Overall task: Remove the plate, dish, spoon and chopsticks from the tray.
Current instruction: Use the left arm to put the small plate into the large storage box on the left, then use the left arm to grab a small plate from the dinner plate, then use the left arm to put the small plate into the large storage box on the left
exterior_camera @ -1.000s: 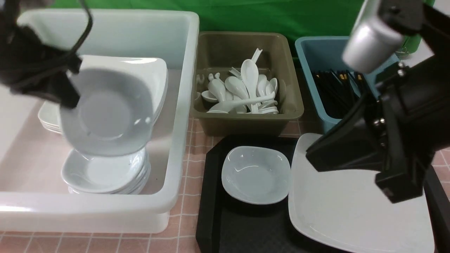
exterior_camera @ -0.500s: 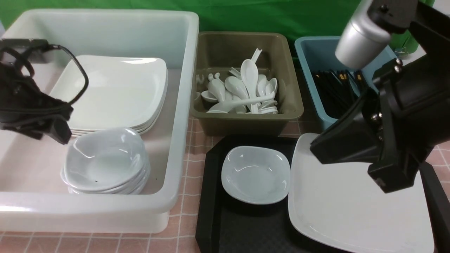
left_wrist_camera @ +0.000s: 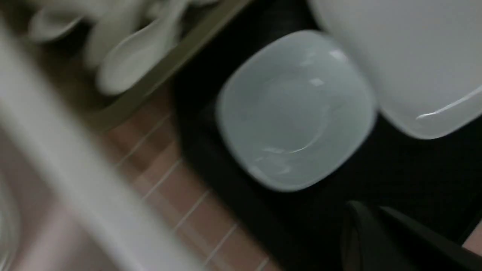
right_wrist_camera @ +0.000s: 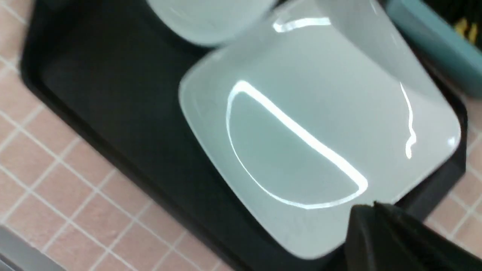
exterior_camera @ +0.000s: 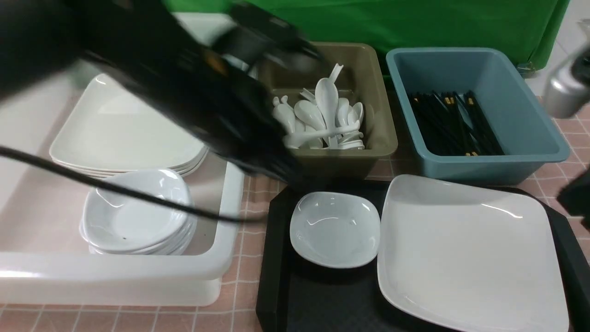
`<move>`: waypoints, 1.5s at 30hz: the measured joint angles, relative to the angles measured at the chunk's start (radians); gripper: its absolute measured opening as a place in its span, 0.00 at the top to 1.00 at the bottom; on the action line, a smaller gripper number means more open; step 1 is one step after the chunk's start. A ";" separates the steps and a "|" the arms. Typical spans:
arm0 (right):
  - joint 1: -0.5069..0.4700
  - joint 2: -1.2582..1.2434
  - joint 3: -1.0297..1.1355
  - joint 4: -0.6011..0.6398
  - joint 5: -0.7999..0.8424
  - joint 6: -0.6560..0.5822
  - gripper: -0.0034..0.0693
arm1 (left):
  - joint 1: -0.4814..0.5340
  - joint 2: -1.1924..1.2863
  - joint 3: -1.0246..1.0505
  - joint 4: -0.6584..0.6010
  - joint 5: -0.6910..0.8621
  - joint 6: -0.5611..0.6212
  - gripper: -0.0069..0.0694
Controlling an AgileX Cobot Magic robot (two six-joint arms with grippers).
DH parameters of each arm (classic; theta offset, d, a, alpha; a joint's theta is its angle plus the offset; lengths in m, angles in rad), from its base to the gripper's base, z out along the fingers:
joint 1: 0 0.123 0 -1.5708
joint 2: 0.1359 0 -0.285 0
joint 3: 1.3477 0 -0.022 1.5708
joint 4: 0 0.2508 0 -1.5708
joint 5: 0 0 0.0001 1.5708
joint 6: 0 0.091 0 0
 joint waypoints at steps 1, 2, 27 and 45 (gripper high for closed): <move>-0.027 -0.017 0.023 0.011 -0.001 0.000 0.91 | -0.052 0.027 0.000 0.034 -0.033 -0.015 0.89; -0.052 -0.037 0.047 0.032 -0.001 0.000 0.91 | -0.112 0.072 -0.001 0.080 -0.058 -0.037 0.85; -0.086 -0.108 0.096 0.364 -0.005 -0.115 0.91 | -0.224 0.488 -0.008 0.469 -0.313 -0.145 0.47; -0.034 -0.046 -0.139 0.718 -0.056 -0.290 0.91 | -0.171 0.096 -0.245 0.455 -0.038 -0.212 0.90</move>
